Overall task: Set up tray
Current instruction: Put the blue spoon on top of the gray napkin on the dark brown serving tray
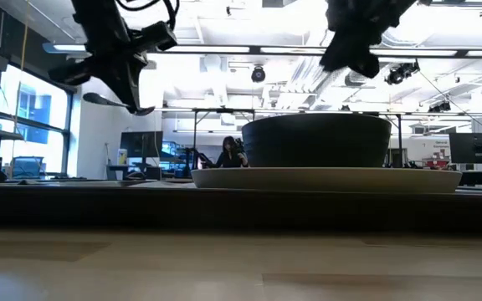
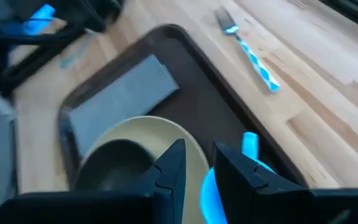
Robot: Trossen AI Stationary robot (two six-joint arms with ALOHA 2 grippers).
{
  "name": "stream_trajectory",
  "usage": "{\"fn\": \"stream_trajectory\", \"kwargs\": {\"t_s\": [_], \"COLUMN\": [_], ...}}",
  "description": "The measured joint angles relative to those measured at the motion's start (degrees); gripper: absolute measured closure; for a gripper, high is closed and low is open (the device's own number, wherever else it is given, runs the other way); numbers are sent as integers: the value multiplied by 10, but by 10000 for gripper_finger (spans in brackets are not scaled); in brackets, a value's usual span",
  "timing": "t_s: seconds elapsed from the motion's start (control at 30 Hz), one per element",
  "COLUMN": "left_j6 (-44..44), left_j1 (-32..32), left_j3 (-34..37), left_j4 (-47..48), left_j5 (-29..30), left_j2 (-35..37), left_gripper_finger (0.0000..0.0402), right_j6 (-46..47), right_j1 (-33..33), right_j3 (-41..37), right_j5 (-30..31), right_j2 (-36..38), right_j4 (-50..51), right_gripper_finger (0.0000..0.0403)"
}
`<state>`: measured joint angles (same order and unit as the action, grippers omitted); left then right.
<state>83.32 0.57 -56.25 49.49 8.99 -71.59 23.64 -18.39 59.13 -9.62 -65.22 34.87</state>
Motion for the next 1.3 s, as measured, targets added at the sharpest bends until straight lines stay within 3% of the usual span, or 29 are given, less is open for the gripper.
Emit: {"fn": "stream_trajectory", "kwargs": {"t_s": [0.17,0.33,0.5,0.77,1.07,1.3], "left_j6": [104,153,160,161,162,175], "left_j1": [-61,-87,-85,-85,-85,-84], "left_j3": [0,0,0,0,-1,0], "left_j4": [-4,-12,-75,-102,-183,-181], "left_j5": [20,32,3,-43,-38,-14], "left_j2": [-20,-71,-129,-198,-213,-213], "left_gripper_finger": [371,371,368,369,369,364], "right_j6": [-10,-53,-72,-72,-91,-92], "right_j1": [0,0,0,0,0,0], "right_j3": [0,0,0,0,0,0], "right_j5": [-2,19,66,72,79,82], "right_j2": [52,100,134,164,168,168], "right_j4": [0,2,30,88,108,108], "right_gripper_finger": [332,332,332,331,332,332]}}
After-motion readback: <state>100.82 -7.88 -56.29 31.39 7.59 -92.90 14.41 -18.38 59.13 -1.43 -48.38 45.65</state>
